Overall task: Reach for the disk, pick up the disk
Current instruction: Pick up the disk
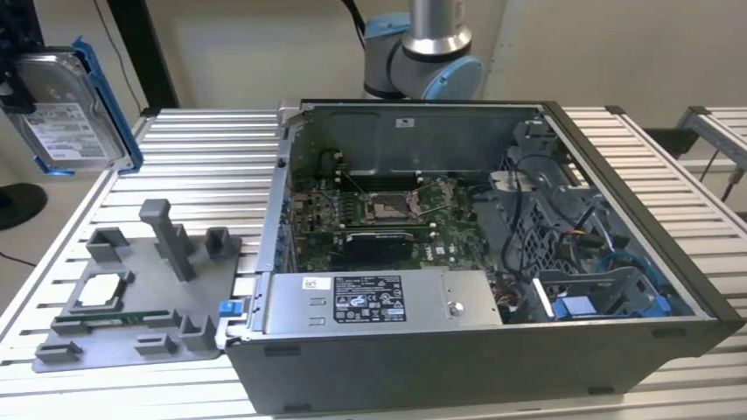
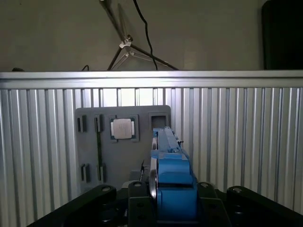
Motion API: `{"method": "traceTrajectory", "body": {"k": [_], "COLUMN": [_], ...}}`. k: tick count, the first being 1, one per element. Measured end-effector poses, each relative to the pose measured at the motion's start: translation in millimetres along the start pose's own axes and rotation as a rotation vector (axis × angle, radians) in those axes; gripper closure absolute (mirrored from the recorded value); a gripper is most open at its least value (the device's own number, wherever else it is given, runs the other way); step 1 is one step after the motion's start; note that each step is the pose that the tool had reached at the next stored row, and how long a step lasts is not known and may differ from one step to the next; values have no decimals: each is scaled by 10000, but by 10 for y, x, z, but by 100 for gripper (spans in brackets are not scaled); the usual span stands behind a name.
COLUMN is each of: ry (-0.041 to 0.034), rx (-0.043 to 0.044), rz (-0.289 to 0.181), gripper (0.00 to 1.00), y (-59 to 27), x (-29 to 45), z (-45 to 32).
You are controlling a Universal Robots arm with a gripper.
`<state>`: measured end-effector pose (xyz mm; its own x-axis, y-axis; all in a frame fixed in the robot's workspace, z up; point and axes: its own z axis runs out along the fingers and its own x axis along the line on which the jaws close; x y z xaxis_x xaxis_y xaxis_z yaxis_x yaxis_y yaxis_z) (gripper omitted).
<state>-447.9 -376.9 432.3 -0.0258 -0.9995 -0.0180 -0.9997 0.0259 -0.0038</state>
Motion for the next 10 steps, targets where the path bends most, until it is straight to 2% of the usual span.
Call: {"method": "traceTrajectory", "body": {"k": [6,10], "ry": [-1,0], "rx": [2,1], "rz": [-1,0], "gripper": [100,100], "y": [-1,-1], "x": [-4,-6], "z": [-203,-366]}}
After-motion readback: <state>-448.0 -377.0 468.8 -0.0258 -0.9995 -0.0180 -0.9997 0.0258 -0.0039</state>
